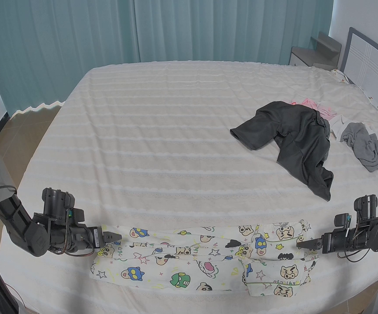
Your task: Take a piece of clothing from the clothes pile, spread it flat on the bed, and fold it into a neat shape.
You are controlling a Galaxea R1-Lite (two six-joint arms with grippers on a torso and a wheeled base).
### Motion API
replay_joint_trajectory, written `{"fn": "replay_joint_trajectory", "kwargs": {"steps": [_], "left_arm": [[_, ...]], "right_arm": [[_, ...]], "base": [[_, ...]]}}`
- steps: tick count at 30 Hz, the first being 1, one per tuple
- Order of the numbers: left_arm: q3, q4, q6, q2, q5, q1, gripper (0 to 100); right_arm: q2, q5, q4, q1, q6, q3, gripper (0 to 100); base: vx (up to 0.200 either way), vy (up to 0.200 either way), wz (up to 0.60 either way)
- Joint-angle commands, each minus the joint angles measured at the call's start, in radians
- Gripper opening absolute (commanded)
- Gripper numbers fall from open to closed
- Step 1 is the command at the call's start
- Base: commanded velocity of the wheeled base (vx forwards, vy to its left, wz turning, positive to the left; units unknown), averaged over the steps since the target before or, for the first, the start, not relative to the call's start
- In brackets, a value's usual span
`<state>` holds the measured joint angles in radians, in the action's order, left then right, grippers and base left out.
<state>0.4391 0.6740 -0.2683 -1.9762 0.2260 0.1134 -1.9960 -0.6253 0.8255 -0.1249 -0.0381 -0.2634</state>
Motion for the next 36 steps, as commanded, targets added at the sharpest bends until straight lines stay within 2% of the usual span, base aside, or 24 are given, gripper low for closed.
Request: {"fn": "replay_joint_trajectory", "kwargs": {"steps": [1,5,11,16,33,34,36], "left_arm": [[0.09,-0.025,0.017,-0.05,0.013,0.003,100],[0.082,-0.027,0.075,-0.102,0.01,0.0,100],[0.073,-0.064,0.096,-0.102,0.01,0.0,100],[0.075,-0.108,0.156,-0.107,0.009,0.002,100],[0.095,-0.11,0.152,-0.173,0.004,0.028,100],[0.092,-0.11,0.152,-0.174,0.004,0.032,0],[0.09,-0.11,0.152,-0.173,-0.007,0.034,0]], "right_arm": [[-0.012,-0.004,0.023,0.005,0.0,0.02,100],[-0.01,-0.004,0.023,0.004,0.0,0.02,100],[-0.01,-0.004,0.023,0.005,0.001,0.02,100],[-0.01,-0.004,0.023,0.005,0.004,0.021,100],[-0.012,-0.005,0.023,0.005,0.006,0.021,100],[-0.014,-0.005,0.023,0.004,0.006,0.021,100],[-0.018,-0.004,0.023,0.004,0.006,0.021,100]], "base": [[0.0,0.0,0.0],[0.0,0.0,0.0],[0.0,0.0,0.0],[0.0,0.0,0.0],[0.0,0.0,0.0],[0.0,0.0,0.0],[0.0,0.0,0.0]]}}
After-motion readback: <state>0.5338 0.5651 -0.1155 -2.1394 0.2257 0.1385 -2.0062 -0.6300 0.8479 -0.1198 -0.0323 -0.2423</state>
